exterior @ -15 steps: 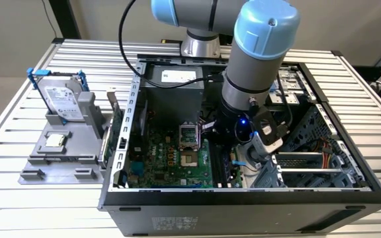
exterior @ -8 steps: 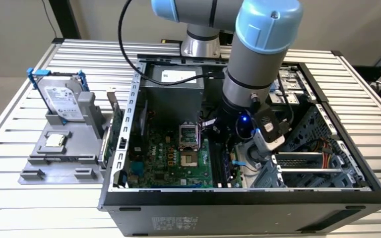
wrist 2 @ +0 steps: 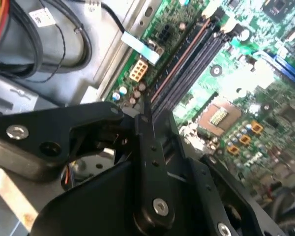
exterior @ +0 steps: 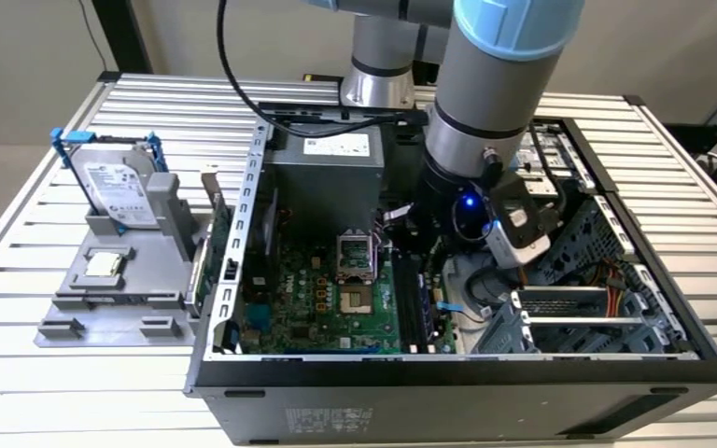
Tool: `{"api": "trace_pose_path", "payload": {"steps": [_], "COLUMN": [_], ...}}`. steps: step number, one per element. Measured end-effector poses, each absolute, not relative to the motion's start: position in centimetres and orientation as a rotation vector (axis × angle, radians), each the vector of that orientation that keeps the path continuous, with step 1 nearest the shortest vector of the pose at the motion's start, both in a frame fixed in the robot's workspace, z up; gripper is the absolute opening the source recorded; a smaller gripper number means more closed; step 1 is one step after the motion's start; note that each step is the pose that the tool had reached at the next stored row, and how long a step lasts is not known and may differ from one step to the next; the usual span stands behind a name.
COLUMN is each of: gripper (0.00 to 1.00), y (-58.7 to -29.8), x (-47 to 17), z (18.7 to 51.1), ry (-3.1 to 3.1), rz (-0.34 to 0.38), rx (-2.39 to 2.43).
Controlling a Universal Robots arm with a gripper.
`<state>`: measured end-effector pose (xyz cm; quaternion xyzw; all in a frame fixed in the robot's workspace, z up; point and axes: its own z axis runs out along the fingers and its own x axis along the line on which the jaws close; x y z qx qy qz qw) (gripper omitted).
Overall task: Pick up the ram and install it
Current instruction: 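Insert the ram into the slot, then press down the ram until it locks into place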
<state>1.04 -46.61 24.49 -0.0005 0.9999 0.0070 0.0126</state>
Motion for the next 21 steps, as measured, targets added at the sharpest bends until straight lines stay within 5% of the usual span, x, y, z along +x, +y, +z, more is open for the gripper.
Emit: {"api": "trace_pose_path", "payload": {"steps": [1, 2, 21], "gripper": [1.00, 0.00, 0.00], "y": [-46.61, -46.61, -46.62], "x": [1.04, 1.04, 1.03], "z": [24.49, 24.50, 24.50], "ry": [3.116, 3.116, 3.116], "rz": [0.022, 0.022, 0.021], "rx": [-0.002, -0.002, -0.002]}}
